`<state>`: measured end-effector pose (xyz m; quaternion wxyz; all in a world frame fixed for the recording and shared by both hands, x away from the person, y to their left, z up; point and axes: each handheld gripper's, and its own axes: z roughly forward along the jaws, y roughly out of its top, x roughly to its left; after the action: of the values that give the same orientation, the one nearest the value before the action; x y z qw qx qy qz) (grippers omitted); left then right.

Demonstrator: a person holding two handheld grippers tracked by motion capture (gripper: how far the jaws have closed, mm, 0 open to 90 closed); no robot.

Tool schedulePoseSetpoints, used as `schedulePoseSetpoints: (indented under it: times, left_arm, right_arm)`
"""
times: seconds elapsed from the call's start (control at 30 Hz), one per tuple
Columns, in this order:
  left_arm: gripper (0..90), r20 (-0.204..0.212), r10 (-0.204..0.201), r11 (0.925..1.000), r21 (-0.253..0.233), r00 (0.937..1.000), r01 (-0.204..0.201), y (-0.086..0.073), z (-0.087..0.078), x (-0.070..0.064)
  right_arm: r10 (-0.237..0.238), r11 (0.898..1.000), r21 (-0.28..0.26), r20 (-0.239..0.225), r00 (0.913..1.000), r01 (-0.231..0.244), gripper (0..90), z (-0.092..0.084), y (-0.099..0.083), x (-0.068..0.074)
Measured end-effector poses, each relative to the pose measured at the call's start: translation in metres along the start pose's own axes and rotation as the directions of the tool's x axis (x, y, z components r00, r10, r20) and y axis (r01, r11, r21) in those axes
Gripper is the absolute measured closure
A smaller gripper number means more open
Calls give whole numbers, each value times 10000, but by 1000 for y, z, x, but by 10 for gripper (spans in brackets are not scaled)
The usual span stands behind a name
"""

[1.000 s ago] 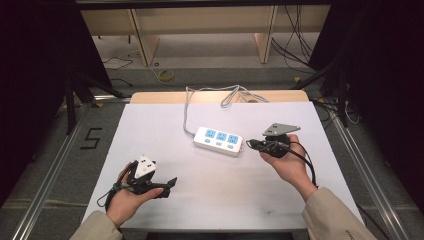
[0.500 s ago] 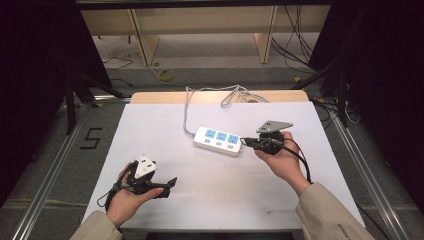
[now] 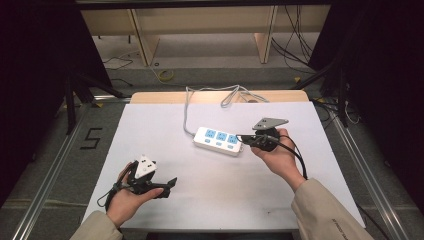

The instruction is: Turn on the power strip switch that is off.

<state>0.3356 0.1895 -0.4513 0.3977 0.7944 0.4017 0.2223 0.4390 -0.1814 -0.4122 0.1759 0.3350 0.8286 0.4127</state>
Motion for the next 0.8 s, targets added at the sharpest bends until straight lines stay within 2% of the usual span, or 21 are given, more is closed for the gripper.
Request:
schedulePoseSetpoints:
  times: [0.8]
  left_arm:
    - [87, 11, 64, 10000, 41, 10000, -64, 0, 0, 0]
  right_arm:
    - [-169, 9997, 174, -149, 9997, 172, 900, 17, 11, 5]
